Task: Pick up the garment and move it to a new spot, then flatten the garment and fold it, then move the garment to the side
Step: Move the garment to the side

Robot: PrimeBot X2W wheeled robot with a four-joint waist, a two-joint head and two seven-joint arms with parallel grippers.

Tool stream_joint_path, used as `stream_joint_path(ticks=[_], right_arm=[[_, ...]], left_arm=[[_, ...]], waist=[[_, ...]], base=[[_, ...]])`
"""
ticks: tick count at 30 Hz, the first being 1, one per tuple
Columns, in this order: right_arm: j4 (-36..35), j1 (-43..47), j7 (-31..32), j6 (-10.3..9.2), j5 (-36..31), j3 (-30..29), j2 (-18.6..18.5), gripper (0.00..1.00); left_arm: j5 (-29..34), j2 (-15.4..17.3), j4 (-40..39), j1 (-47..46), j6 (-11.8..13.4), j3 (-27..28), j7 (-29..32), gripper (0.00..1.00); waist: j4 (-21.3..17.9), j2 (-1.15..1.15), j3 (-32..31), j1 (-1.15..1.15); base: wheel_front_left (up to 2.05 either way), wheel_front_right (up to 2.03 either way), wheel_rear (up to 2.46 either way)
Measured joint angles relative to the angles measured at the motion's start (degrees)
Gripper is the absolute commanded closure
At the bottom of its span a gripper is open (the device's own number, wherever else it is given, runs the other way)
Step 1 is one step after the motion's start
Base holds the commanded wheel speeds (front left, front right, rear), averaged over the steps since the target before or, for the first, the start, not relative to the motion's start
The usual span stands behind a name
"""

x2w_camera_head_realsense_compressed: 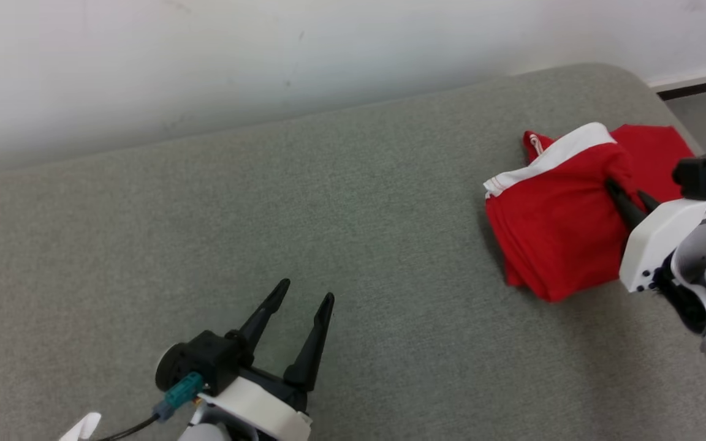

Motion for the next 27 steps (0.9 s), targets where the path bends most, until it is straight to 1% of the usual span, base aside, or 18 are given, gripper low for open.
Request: stream_joint_path(ticks=[6,11,14,17,18,20,21,22,23,27], right_arm=[[-1.56,-3.53,-0.6,0.0,0.89,1.88,-8.05,1.0],[-2.52,-6.33,-2.02,0.0,-0.23,2.48,-13.91,1.0],[-1.49,-7.17,-2.04,0.0,-1.48,2.87,-16.34,1.0],[0.73,-7.78,-2.78,0.0,-2.77,3.3,-17.24,1.0],[1.75,-8.1,-3.08,0.0,-2.86,3.5,-17.48,0.91],[4.41,-8.91,-3.92,0.0,-3.83,3.72,-17.69,0.62],[6.09,-9.31,-4.35,0.01,-4.45,3.71,-17.66,0.42],[7.89,-9.79,-4.54,0.01,-5.26,3.77,-17.59,0.04],[9.81,-10.18,-4.61,0.0,-5.88,3.64,-17.48,0.0],[17.12,-11.93,-6.13,0.0,-8.12,2.37,-16.45,0.0]], left_arm=[[-0.42,1.66,0.16,-2.51,0.0,-1.87,0.01,0.0],[-0.75,3.08,0.0,-3.88,0.0,-2.25,0.0,0.0],[-0.75,3.55,-0.15,-4.61,0.0,-3.03,0.01,0.0],[-0.82,4.1,-0.51,-5.87,0.0,-3.04,0.01,0.0],[-0.85,4.25,-0.64,-6.21,0.0,-3.09,0.0,0.0],[-0.85,4.55,-0.76,-6.75,0.0,-3.25,0.01,0.0],[-0.85,4.61,-0.82,-7.0,0.0,-3.33,0.0,0.0],[-0.85,4.67,-0.92,-7.3,0.0,-3.41,0.0,0.0],[-0.85,4.72,-1.02,-7.53,0.0,-3.43,-0.03,0.0],[-0.93,4.76,-1.16,-7.94,0.0,-3.3,-0.04,0.0]], waist=[[2.69,0.0,5.18,0.0],[4.54,0.0,9.02,0.0],[5.24,0.0,11.19,0.0],[5.91,0.0,13.22,0.01],[6.11,0.0,13.86,0.01],[6.57,0.0,15.06,0.0],[6.8,0.0,15.59,0.01],[7.02,0.0,16.05,0.0],[7.24,0.0,16.43,0.0],[8.09,0.0,17.22,0.0]], base=[[0.0,0.0,0.0],[0.0,0.0,0.0],[0.0,0.0,0.0],[0.0,0.0,0.0],[0.0,0.0,0.0],[0.0,0.0,0.0],[0.0,0.0,0.0],[0.0,0.0,0.0],[0.0,0.0,0.0],[0.0,0.0,0.0]])
